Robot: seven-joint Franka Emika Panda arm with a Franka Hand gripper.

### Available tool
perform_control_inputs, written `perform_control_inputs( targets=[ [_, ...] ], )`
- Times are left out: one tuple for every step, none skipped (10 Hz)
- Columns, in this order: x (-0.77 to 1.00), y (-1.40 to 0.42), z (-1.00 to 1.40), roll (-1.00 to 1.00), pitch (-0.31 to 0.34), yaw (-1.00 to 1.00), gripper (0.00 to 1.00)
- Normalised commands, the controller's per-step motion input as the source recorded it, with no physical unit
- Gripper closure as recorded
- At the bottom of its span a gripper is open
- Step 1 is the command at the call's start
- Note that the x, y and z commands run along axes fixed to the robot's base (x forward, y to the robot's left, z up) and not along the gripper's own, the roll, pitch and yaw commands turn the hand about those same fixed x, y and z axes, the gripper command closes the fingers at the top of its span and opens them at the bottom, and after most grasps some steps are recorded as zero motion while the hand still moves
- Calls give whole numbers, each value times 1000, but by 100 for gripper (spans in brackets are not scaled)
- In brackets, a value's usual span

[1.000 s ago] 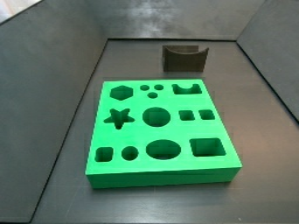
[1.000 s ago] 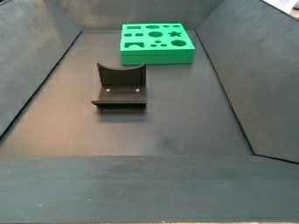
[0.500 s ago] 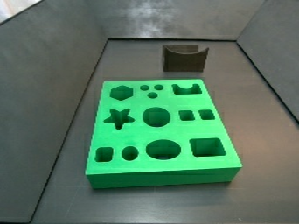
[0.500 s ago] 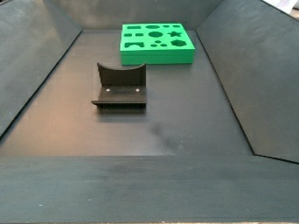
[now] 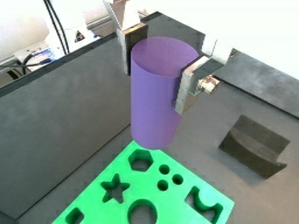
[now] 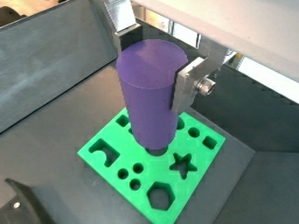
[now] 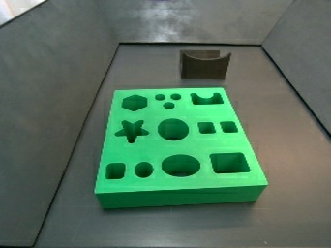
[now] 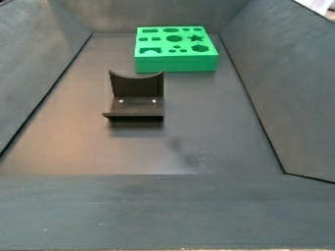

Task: Pick up the round object. Move up. Move to above the board. Insert the round object.
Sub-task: Insert the round object.

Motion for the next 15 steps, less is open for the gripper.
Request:
perform_control_inputs(
  targets=[
    [0,0,0,0,-11,0,100],
    [0,0,-11,0,-36,0,100],
    [0,-34,-157,0,-114,0,100],
    [0,-320,-326,23,-174,9,100],
    [71,-363,-426,71,-149,17,100],
    [54,-360,-497,123,-141,6,100],
    [37,-297,-511,221,-117,0,100],
    [80,-249,-551,240,-101,0,100],
    [220,-237,-571,273,-56,0,100],
    [234,-223,-571,279,-44,0,100],
    [277,-206,-571,270,-39,0,100],
    [271,-180,-571,263,-36,0,100],
    [263,-163,-537,260,-24,0,100],
    [243,-126,-414,229,0,0,100],
    [109,-23,-129,81,0,0,100]
  ],
)
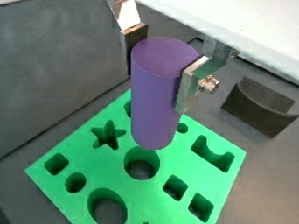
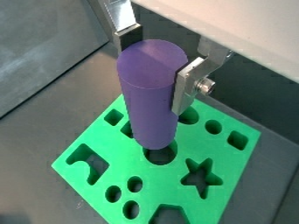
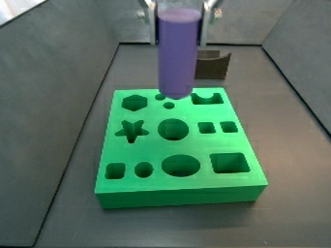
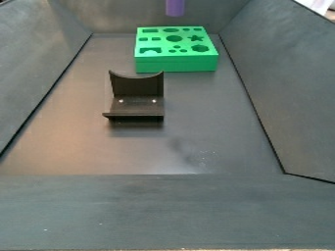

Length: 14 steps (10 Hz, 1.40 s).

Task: Pick up the round object. Move up. Move to above the board. Insert the round object.
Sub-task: Insert the round object.

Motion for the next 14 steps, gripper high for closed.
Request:
perform_control_inputs(
  targets=[
    [0,0,-20,0,0,0,100],
    [6,0,-91,0,0,0,100],
    [114,0,-189,24,0,0,100],
    [129,0,-271,49,-4,0,100],
    [220,0,-269,56,0,0,100],
    [237,0,-309,73,0,0,100],
    [180,0,-349,69,0,0,100],
    [109,-37,-329,54,-10,0,100],
    [0,-69,-340,60,-30,0,100],
    [0,-77,-386,123,-4,0,100],
    [-3,-66,-394,130,-11,14,100],
    [-60,-29,-409,121,-26,6,100],
    [-111,-23,-420,107,-54,0,100],
    [-220,-57,-406,94,-97,0,100]
  ],
)
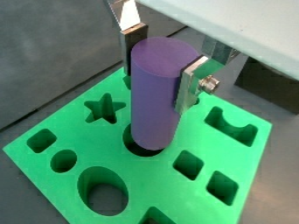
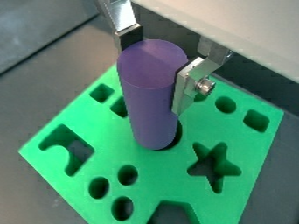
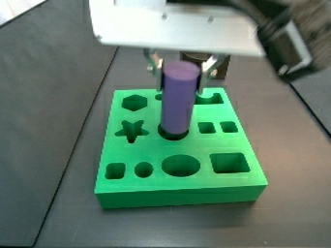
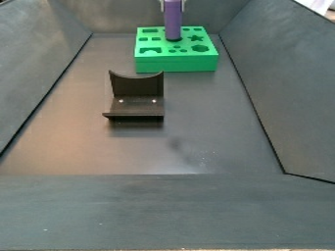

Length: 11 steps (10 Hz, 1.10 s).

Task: Pick up the round object. Move up. Move to above the board. Insert the round object.
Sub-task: Insert the round object.

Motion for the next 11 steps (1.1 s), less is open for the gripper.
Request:
perform_control_inputs(
  targets=[
    [-217,-120,-349,61,-124,0,100],
    [-97,-194,-337,49,-131,0,100],
    [0,-191,-320,59,-96,0,100],
    [89,-171,-314,73,-64,0,100],
    [286,-131,-346,70,-27,0,100],
    [277,-77,-420,79,-53,0,100],
    [100,-11,-574,69,-137,0,100],
    [0,0,-703,91,-166,0,100],
    [-134,0,-800,133,-184,26,100],
    [-166,0,-820,161,-171,34,100],
    [-126,0,-800,170,-147,20,100]
  ],
)
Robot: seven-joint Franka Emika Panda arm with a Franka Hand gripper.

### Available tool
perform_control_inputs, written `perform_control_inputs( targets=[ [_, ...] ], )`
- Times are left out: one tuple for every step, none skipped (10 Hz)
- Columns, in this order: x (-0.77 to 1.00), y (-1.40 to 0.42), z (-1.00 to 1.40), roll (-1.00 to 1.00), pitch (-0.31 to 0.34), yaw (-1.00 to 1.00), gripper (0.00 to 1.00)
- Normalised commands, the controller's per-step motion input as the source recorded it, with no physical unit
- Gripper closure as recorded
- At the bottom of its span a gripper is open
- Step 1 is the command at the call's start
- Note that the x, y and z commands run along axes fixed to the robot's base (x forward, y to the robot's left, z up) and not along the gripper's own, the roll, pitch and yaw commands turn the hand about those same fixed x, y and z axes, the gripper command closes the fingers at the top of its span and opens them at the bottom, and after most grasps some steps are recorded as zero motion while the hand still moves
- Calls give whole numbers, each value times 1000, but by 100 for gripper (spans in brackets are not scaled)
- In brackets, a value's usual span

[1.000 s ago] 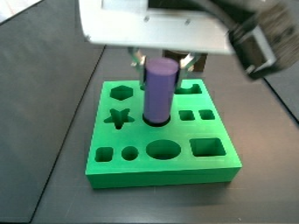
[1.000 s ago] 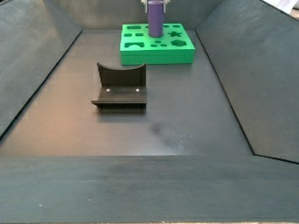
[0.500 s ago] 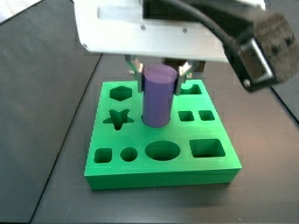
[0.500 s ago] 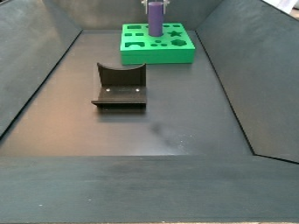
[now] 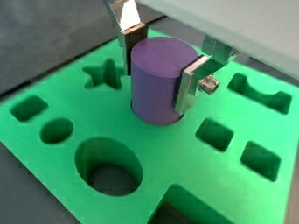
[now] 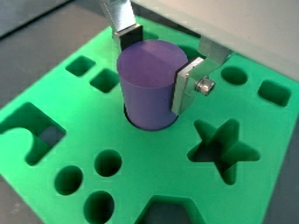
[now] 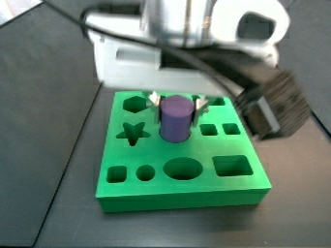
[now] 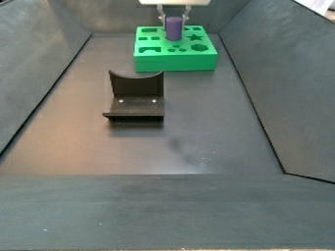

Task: Pick up the round object. Move up. Move to above the board. Insert the round object.
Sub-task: Insert the round object.

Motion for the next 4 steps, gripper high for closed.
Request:
perform_control_inputs(
  targets=[
    [-94,0,-414,100,-116,0,100],
    [0,0,0,0,-9,0,100],
    [0,0,0,4,0,0,100],
    [0,0,0,0,0,0,100]
  ],
)
